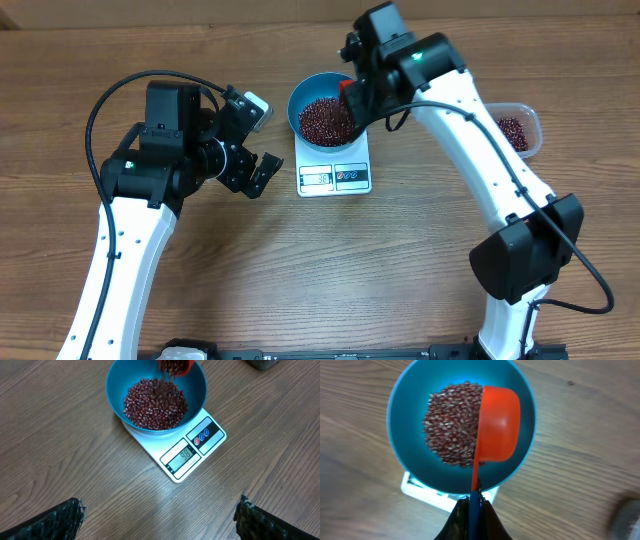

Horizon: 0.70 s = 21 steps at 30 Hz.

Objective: Scoop item into bowl and weigh 150g on scale
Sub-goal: 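Tip the red scoop to pour beans into the teal bowl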

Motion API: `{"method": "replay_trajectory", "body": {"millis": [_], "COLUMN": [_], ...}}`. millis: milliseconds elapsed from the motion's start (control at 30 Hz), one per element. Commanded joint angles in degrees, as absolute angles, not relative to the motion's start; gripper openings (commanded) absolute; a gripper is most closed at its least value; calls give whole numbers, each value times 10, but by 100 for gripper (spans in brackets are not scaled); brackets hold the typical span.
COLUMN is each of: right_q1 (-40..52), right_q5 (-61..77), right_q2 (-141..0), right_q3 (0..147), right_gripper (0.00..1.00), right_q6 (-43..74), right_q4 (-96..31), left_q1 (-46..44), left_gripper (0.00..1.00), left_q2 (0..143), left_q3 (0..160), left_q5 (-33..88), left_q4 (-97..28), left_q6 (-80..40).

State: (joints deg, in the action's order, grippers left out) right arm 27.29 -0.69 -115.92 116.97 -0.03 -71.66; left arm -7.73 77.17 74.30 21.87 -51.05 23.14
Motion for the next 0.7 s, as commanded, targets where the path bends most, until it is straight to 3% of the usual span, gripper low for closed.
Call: {"method": "replay_trajectory", "body": {"millis": [0, 400, 667], "right_q1": [297, 321, 299], "right_q5": [-119, -153, -60], "right_q2": [-1151, -1151, -1145], "right_q3": [1187, 1187, 1188], "right_gripper": [4, 4, 4], "right_q6": [-5, -15, -18], "right_q4": [-717, -716, -710], "left_q1": [-75, -75, -75], "left_gripper": [100, 99, 99], "left_q2": [776, 776, 776], "left_q3": [742, 742, 742], "left_q5": [219, 219, 219], "left_q4": [-509, -509, -509], "left_q6": [247, 247, 247]}}
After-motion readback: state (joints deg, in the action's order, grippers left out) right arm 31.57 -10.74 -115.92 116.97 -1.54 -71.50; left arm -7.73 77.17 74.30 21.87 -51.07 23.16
